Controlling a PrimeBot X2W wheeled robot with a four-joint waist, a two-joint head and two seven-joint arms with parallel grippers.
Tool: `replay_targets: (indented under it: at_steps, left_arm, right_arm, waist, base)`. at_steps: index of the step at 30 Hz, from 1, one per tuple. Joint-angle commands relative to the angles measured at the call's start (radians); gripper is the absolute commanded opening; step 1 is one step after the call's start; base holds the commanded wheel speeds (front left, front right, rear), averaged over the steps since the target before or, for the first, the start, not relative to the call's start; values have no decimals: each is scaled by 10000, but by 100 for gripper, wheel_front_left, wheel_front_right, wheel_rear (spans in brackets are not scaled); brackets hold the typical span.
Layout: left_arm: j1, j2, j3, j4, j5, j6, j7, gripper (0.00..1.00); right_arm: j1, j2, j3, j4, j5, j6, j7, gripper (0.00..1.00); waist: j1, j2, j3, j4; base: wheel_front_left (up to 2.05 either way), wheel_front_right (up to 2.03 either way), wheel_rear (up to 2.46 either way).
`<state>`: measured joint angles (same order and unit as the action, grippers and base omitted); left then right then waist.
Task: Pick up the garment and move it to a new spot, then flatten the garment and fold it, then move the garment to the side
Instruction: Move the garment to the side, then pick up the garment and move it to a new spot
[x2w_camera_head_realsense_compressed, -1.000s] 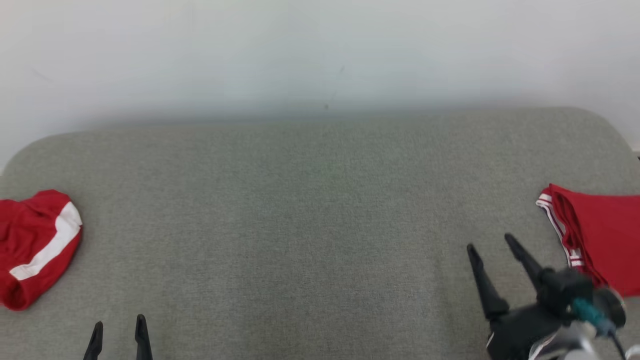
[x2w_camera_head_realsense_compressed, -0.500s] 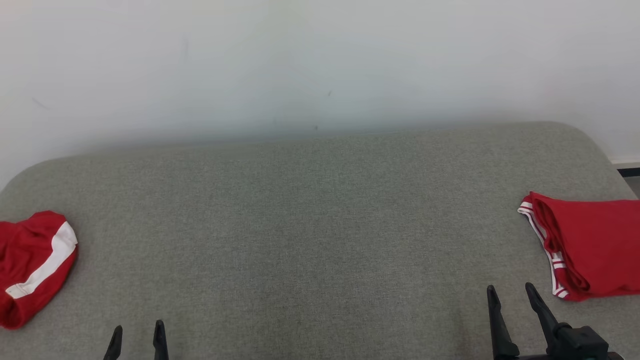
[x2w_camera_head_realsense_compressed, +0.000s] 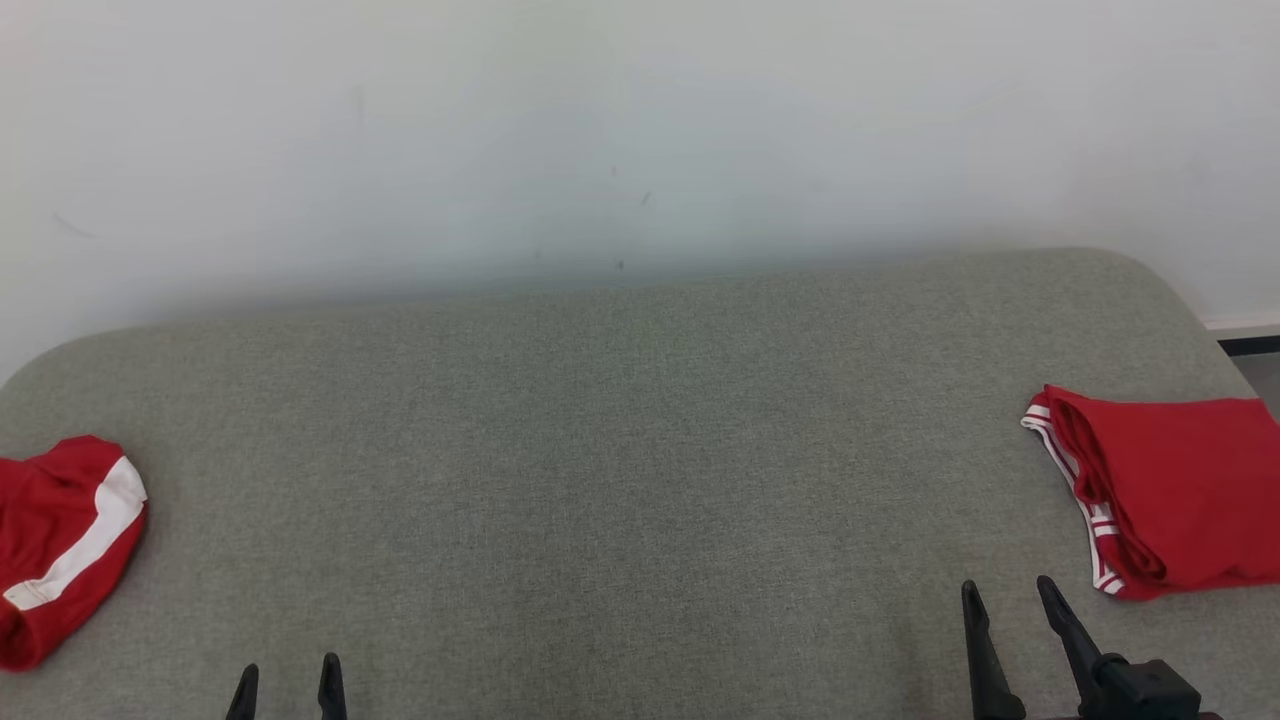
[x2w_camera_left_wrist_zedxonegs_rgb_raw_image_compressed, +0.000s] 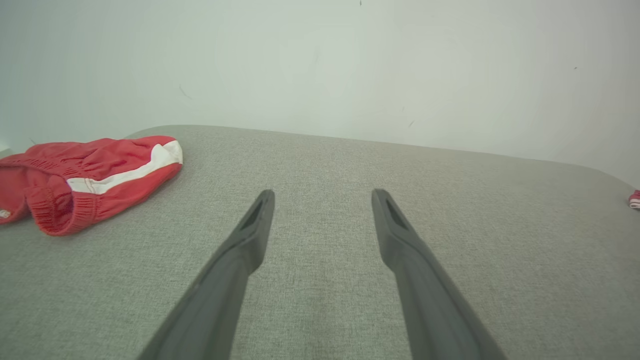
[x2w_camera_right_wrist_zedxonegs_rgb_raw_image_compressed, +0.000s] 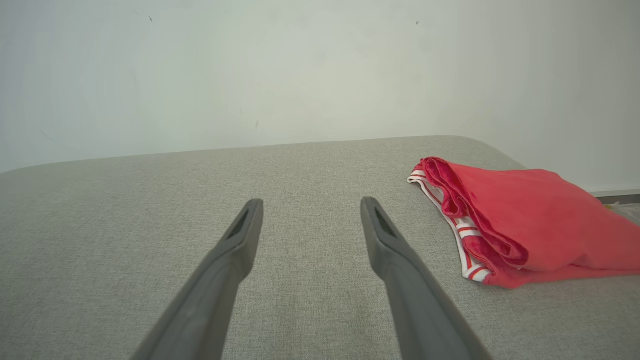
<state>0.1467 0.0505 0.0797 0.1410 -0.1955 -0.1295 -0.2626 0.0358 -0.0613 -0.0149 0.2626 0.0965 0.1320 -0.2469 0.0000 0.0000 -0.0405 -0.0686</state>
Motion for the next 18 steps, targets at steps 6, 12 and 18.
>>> replay_targets:
  at_steps: [6, 12, 18]
  left_arm:
    - [5, -2, 24, -5, -154, -13, -29, 100]
    - [-109, -2, 29, 10, -126, -13, -29, 100]
    - [-234, -2, 25, -50, -108, 74, -29, 100]
  right_arm:
    - [-104, 59, -30, 84, 129, -28, -62, 100]
    - [-81, 70, -149, 150, 102, -28, -75, 100]
    - [148, 86, -218, -1, 78, -28, -36, 100]
  waist:
    - [0, 0, 53, 5]
    - [0, 0, 85, 109]
    - [0, 0, 65, 750]
  base:
    - [0, 0, 0]
    - [0, 0, 0]
    - [0, 0, 0]
